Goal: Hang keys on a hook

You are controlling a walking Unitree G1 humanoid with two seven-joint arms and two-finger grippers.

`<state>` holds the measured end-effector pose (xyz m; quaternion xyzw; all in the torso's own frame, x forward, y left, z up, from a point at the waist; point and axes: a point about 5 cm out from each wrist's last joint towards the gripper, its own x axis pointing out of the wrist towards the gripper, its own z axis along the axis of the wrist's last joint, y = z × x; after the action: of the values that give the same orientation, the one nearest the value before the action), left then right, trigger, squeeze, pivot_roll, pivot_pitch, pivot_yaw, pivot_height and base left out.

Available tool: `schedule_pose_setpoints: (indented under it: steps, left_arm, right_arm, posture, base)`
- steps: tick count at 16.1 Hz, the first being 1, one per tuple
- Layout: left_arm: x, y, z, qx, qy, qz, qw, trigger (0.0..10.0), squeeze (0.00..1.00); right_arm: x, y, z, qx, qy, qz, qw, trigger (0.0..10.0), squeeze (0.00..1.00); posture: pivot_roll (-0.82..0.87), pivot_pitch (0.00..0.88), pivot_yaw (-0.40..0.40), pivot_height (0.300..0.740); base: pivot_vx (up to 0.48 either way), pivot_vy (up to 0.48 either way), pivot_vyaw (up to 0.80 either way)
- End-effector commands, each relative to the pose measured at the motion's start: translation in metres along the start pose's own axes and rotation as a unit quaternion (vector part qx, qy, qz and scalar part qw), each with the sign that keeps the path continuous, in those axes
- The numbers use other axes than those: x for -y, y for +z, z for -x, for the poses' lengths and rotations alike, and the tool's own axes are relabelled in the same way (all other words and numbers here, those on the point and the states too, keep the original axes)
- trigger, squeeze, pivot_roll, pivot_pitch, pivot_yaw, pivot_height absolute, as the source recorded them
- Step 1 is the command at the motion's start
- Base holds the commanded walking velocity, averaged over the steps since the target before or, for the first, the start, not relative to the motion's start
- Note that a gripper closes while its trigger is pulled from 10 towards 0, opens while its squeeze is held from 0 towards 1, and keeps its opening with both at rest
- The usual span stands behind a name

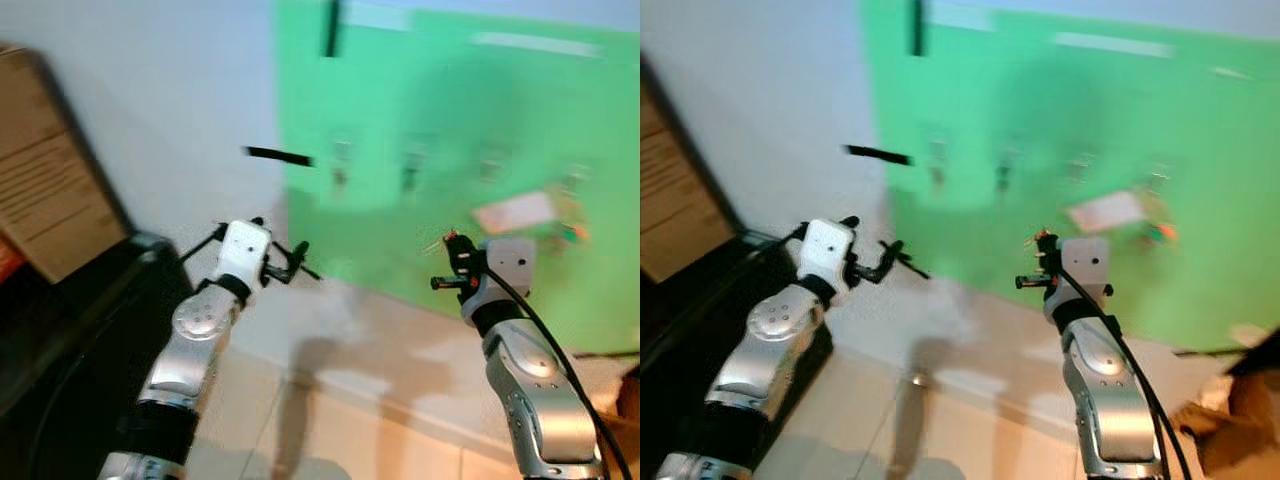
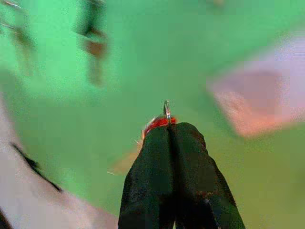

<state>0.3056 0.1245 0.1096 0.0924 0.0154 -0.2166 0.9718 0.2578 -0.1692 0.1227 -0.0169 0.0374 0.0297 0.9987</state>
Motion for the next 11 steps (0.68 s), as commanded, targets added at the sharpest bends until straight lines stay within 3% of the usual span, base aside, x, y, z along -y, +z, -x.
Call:
schedule_pose_setpoints:
  steps: [1, 4, 7, 11]
  left_arm:
    - [-0.006, 0.000, 0.001, -0.003, 0.005, -0.011, 1.000, 10.0, 0.00]
    - [-0.007, 0.000, 0.002, -0.002, 0.004, -0.017, 1.000, 10.0, 0.00]
    - [-0.010, 0.000, 0.004, -0.008, 0.015, -0.011, 1.000, 10.0, 0.00]
    - [-0.007, 0.004, 0.005, 0.000, -0.027, -0.024, 0.999, 10.0, 0.00]
  right_arm:
    - [-0.001, 0.004, -0.001, 0.010, -0.001, 0.001, 1.000, 10.0, 0.00]
    - [-0.005, 0.006, -0.001, 0.014, 0.010, 0.011, 1.000, 10.0, 0.00]
    - [-0.007, 0.006, 0.000, 0.013, 0.016, 0.004, 1.000, 10.0, 0.00]
    - [-0.013, 0.011, -0.004, 0.023, 0.041, 0.001, 0.999, 10.0, 0.00]
  posture:
    - [-0.12, 0.000, 0.036, 0.740]
    - [-0.10, 0.000, 0.035, 0.740]
    - [-0.09, 0.000, 0.023, 0.740]
    - [-0.08, 0.000, 0.016, 0.740]
  base:
    - [0.000, -0.364, 0.00]
    - [0.000, -0.354, 0.00]
    - [0.000, 0.000, 0.00]
    - [0.000, 0.000, 0.00]
